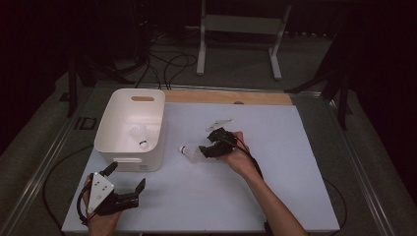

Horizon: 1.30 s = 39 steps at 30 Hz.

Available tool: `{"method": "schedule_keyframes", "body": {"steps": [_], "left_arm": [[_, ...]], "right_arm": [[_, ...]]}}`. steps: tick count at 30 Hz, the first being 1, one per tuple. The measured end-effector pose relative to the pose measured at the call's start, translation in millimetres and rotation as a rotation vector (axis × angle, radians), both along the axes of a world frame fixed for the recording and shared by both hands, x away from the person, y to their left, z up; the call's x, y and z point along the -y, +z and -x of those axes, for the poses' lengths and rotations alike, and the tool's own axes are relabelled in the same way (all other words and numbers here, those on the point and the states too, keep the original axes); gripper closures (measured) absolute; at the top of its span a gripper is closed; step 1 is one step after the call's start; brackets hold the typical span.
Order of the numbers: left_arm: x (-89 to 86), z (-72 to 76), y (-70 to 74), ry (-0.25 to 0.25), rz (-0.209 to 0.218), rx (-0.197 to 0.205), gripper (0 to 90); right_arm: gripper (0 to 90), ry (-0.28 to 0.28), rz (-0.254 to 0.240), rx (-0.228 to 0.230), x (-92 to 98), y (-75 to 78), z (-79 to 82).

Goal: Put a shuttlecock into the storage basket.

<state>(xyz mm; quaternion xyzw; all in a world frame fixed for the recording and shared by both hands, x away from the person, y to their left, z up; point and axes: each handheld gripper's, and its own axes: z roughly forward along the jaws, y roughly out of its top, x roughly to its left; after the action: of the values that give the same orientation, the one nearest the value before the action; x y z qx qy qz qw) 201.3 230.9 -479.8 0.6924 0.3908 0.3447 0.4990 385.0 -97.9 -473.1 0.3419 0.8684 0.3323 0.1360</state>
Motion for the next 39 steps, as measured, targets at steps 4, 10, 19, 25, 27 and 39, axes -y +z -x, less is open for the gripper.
{"method": "schedule_keyframes", "body": {"steps": [4, 10, 19, 25, 27, 39], "left_arm": [[0.2, 0.1, 0.0, -0.001, -0.001, 0.000, 0.4], [0.0, 0.1, 0.0, 0.000, 0.001, 0.001, 0.3], [-0.1, 0.0, 0.0, 0.000, 0.000, 0.000, 0.4], [-0.5, 0.1, 0.1, 0.000, 0.002, 0.001, 0.4], [-0.2, 0.1, 0.0, 0.000, 0.002, 0.001, 0.3], [0.1, -0.1, 0.0, -0.002, 0.000, 0.000, 0.4]], "right_arm": [[36.0, 0.007, 0.013, -0.002, -3.6, -2.6, 0.0], [41.8, 0.031, 0.034, -0.007, -7.8, -6.3, -0.1], [48.9, 0.069, 0.050, -0.017, -17.9, -12.4, -0.9], [51.5, 0.100, 0.055, -0.016, -25.8, -15.5, 0.4], [52.7, 0.100, 0.044, -0.017, -28.3, -15.9, 1.4], [65.0, 0.135, 0.047, -0.041, -36.8, -20.3, 0.0]]}}
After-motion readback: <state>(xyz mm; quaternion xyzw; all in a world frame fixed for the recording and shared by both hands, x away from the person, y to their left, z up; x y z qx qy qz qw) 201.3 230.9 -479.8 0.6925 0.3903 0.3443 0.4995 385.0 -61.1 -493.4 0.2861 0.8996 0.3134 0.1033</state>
